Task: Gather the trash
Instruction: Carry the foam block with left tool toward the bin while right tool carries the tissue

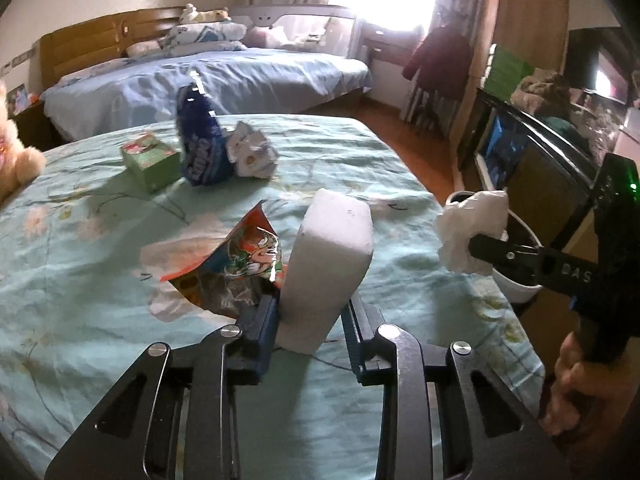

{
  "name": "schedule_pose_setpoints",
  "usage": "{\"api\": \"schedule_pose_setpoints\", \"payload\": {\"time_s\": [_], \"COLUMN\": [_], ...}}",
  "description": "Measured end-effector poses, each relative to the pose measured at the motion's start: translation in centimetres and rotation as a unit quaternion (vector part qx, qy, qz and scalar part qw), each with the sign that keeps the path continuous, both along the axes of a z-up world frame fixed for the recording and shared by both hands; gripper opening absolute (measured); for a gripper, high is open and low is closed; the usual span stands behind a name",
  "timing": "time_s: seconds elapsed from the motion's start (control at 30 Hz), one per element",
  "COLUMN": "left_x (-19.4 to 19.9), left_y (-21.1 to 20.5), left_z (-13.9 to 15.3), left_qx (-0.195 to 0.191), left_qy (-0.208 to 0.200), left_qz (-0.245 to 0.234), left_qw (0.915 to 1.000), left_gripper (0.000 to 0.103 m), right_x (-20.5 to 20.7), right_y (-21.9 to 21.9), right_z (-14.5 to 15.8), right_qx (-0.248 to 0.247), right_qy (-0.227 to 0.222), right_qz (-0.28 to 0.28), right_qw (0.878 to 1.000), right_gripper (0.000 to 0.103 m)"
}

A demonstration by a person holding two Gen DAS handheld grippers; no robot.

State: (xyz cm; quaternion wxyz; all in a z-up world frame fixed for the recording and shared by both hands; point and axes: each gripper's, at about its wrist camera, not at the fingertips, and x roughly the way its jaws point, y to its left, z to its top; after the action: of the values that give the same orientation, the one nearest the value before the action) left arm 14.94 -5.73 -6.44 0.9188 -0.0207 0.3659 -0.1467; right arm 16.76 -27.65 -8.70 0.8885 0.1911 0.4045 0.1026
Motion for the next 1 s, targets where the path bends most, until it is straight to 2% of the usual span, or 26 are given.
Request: {"api": "schedule_pose_setpoints", "payload": {"time_s": [0.13,0.27,0.37,0.47,0.5,0.63,0.77,1.0], "left_x": [-0.4,-0.3,-0.6,-0.9,-0.9,-1.2,-1.1,-0.5], "left_y": [-1.2,-1.4,-0.5,0.8,1.3,3.1,4.3,5.0], "left_z": [0.7,0.6,0.4,0.4,0.3,0.5,0.6,-0.1], "left_qx": [-0.001,-0.002,0.0,-0.01,-0.012,-0.021,-0.012,-0.044], "left_qy": [-0.008,0.007,0.009,0.017,0.017,0.014,0.005,0.025], "left_qz": [-0.021,-0.025,-0.016,-0.004,0.001,0.014,0.035,0.036], "left_qw": [0.9997,0.9996,0.9998,0.9998,0.9998,0.9996,0.9993,0.9981], "left_gripper": [0.028,0.031,0.033,0.045,0.046,0.049,0.049,0.052], "right_x": [-0.2,-0.3,-0.4,-0.4,-0.5,-0.7,-0.6,-0.6], "right_y": [-0.7,-1.1,-1.1,-1.1,-1.1,-0.7,-0.1,0.5], "right_z": [0.0,0.0,0.1,0.0,0.1,0.1,0.1,0.2], "right_qx": [0.002,0.005,0.006,0.005,0.005,0.005,0.003,-0.003], "right_qy": [-0.001,-0.001,-0.001,-0.001,-0.001,0.0,0.001,0.003], "right_qz": [-0.007,-0.008,-0.008,-0.008,-0.007,-0.004,0.0,0.004], "right_qw": [1.0,1.0,1.0,1.0,1.0,1.0,1.0,1.0], "right_gripper": [0.029,0.029,0.029,0.029,0.029,0.029,0.029,0.029]}}
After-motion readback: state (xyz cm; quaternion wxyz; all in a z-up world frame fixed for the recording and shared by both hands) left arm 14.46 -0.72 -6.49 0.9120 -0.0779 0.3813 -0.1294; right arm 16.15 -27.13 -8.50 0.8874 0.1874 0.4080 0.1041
